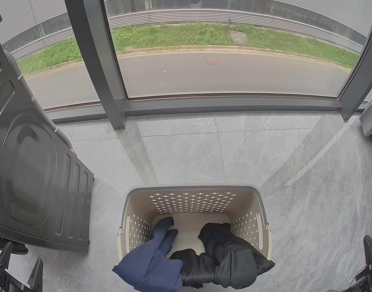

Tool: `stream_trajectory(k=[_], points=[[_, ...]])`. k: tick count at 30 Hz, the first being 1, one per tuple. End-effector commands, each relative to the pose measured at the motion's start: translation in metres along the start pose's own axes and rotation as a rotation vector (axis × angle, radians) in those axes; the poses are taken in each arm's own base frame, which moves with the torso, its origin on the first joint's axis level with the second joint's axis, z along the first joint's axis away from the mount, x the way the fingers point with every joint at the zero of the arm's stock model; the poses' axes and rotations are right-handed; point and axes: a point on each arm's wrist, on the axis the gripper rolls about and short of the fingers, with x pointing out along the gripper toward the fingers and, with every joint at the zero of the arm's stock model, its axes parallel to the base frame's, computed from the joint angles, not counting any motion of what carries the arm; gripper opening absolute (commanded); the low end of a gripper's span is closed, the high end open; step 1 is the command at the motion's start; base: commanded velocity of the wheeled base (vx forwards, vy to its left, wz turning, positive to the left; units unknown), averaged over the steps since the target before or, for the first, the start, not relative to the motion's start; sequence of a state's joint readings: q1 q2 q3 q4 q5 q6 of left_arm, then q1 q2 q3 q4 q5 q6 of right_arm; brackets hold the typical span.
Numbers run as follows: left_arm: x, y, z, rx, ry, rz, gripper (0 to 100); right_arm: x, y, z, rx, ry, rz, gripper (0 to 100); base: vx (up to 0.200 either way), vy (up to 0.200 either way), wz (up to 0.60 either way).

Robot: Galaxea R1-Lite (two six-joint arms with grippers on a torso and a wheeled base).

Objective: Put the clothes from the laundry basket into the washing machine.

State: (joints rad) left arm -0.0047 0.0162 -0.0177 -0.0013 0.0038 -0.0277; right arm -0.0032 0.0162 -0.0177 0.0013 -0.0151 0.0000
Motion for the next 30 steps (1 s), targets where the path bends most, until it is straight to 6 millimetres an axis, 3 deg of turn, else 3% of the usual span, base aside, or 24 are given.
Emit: stream_trajectory(k=[1, 10, 30], points=[[0.0004, 0.0002, -0.0051, -0.001, 0.006, 0.001, 100, 0.0003, 0.0000, -0.0048, 0.000, 0.005, 0.000, 0, 0.200, 0.000, 0.00], [0.0004, 0.0002, -0.0051, -0.001, 0.006, 0.001, 100, 0.0003, 0.0000, -0.0046, 0.000, 0.003, 0.000, 0, 0.200, 0.000, 0.00], [0.0004, 0.0002, -0.0051, 0.000, 0.006, 0.003, 100, 0.0003, 0.0000, -0.0048, 0.000, 0.005, 0.000, 0, 0.000, 0.000, 0.00]])
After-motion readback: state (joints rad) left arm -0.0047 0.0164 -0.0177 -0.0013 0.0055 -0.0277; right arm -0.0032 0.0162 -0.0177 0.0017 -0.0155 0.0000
